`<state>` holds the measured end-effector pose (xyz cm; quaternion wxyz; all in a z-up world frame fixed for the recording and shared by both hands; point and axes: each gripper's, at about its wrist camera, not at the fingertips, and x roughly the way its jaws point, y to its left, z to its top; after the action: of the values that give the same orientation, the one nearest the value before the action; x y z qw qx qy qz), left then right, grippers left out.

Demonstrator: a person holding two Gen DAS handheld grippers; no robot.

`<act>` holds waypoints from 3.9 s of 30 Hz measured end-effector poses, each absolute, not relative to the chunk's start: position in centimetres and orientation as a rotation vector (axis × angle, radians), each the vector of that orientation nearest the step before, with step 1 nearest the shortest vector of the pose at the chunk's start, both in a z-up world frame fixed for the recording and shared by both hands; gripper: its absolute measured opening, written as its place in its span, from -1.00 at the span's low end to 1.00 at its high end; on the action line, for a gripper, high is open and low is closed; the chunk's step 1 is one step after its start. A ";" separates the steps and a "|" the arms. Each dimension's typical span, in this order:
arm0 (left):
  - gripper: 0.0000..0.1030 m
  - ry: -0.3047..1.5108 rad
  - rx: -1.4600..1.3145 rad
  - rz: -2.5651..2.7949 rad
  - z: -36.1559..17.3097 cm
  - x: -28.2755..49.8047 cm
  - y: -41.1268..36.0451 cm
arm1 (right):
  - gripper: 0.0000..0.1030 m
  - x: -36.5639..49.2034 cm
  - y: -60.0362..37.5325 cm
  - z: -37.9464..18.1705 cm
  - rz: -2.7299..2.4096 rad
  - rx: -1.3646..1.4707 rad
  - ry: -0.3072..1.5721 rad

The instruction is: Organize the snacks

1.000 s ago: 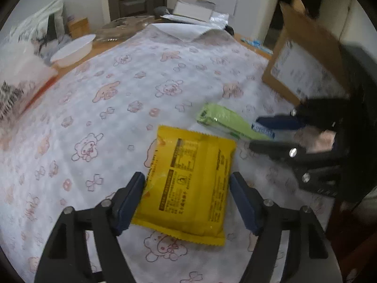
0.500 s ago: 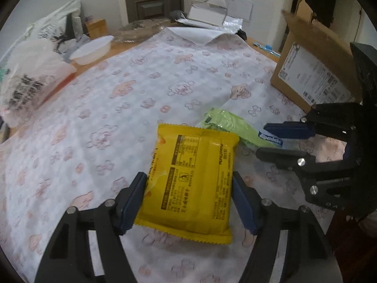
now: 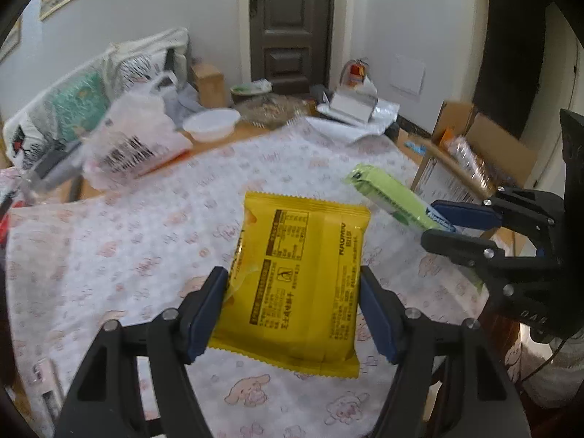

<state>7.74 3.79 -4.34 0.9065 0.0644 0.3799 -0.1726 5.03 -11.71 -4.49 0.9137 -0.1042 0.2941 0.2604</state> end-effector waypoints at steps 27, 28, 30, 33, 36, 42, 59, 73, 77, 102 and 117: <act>0.32 0.688 0.167 -0.639 2.0 11.2 -23.8 | -0.59 6.3 -34.3 -2.5 0.210 -0.008 0.551; 0.32 0.710 0.165 -0.642 1.4 11.9 -24.6 | -0.58 6.6 -34.8 -2.9 0.207 -0.006 0.562; 0.32 0.743 0.166 -0.644 0.6 12.5 -25.5 | -0.58 7.3 -35.2 -3.5 0.204 -0.007 0.581; 0.32 0.786 0.176 -0.640 -0.8 13.1 -26.9 | -0.58 8.3 -36.0 -4.7 0.186 -0.011 0.612; 0.32 0.822 0.179 -0.644 -1.7 13.7 -27.5 | -0.58 8.6 -36.6 -5.1 0.196 -0.008 0.615; 0.32 0.838 0.179 -0.633 -2.0 14.2 -27.0 | -0.58 8.6 -36.5 -5.4 0.197 -0.036 0.615; 0.45 0.754 0.144 -0.636 0.2 12.5 -23.8 | -0.17 6.5 -35.7 -3.5 0.168 -0.039 0.594; 0.70 0.626 0.088 -0.546 2.1 9.3 -18.4 | -0.01 4.5 -35.1 -1.2 0.099 -0.040 0.550; 0.77 0.575 0.062 -0.522 2.8 8.0 -16.1 | 0.09 4.3 -33.9 -0.6 0.101 -0.067 0.544; 0.78 0.606 0.035 -0.521 1.1 7.9 -14.1 | -0.39 7.3 -32.8 -3.6 0.210 -0.020 0.691; 0.93 0.486 -0.019 -0.215 2.4 4.9 -9.9 | 0.46 2.7 -33.3 0.3 0.238 -0.012 0.476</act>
<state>4.94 -9.91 2.38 0.9649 -0.0096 0.2399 -0.1061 2.71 -33.33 0.35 0.9648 -0.0059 0.2352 0.1175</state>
